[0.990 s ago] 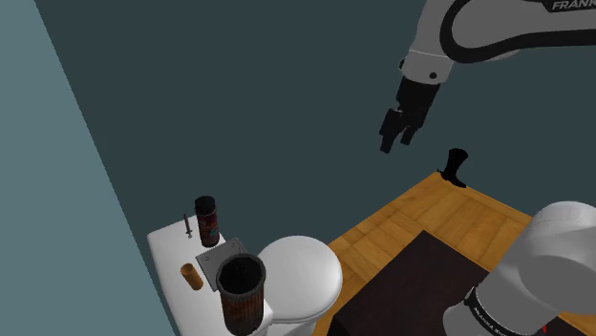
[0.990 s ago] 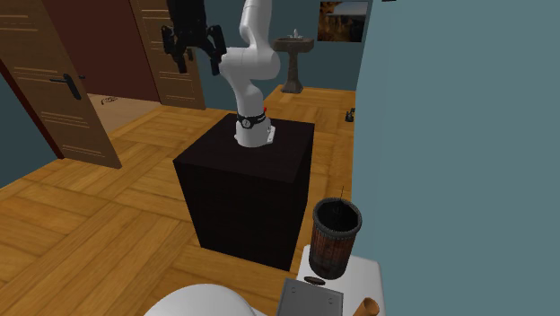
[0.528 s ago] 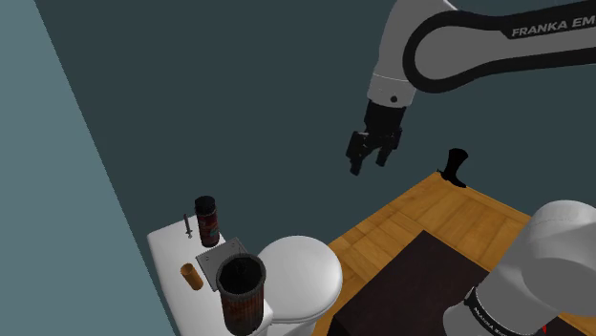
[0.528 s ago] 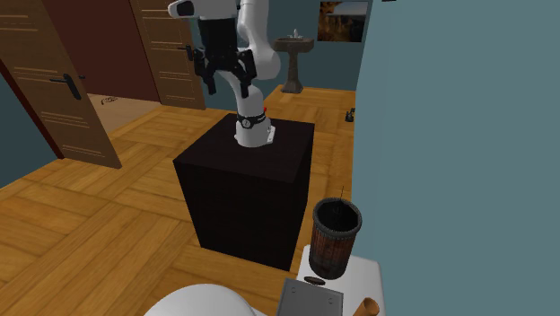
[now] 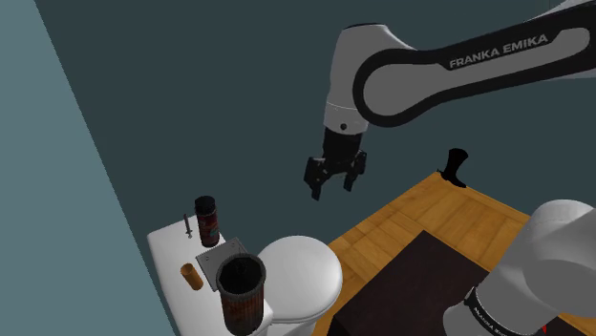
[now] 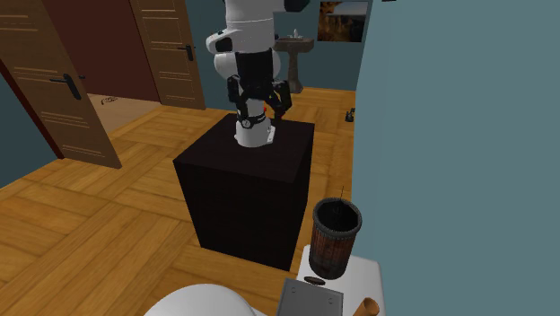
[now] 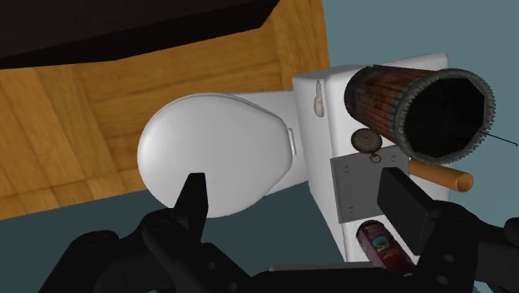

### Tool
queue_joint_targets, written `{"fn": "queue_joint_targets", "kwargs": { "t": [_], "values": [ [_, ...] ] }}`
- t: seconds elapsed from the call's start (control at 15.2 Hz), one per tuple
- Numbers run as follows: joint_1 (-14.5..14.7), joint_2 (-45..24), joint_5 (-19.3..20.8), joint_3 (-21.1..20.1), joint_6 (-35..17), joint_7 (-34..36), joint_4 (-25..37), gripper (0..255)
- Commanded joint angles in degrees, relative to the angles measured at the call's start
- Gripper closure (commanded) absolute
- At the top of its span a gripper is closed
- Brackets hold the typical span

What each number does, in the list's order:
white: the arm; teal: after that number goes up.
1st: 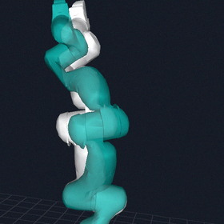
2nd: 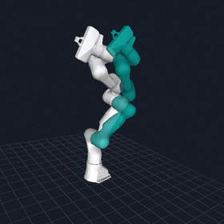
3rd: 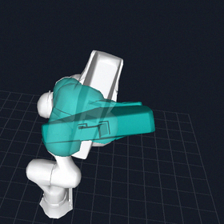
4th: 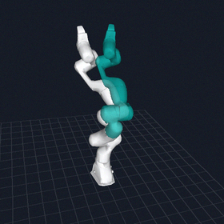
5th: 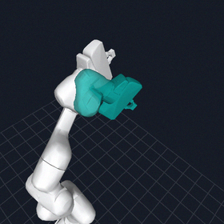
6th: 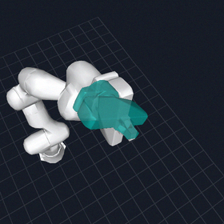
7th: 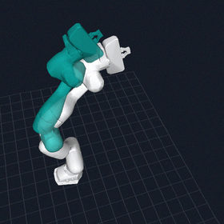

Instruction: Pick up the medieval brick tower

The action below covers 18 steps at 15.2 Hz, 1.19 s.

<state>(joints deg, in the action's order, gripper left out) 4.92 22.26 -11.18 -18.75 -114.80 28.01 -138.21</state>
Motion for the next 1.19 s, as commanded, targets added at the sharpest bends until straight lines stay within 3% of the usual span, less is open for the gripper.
{"fn": "queue_joint_targets", "kwargs": {
  "t": [0.0, 0.59, 1.12],
  "values": [
    [0.2, -4.2, -0.1, -2.1, -2.1, 3.7, 1.8, 0],
    [1.8, -24.0, 4.7, -9.0, -8.7, 20.8, 13.1, 0],
    [7.8, -43.2, 12.3, -8.9, -10.2, 35.1, 28.5, 0]
  ]
}}
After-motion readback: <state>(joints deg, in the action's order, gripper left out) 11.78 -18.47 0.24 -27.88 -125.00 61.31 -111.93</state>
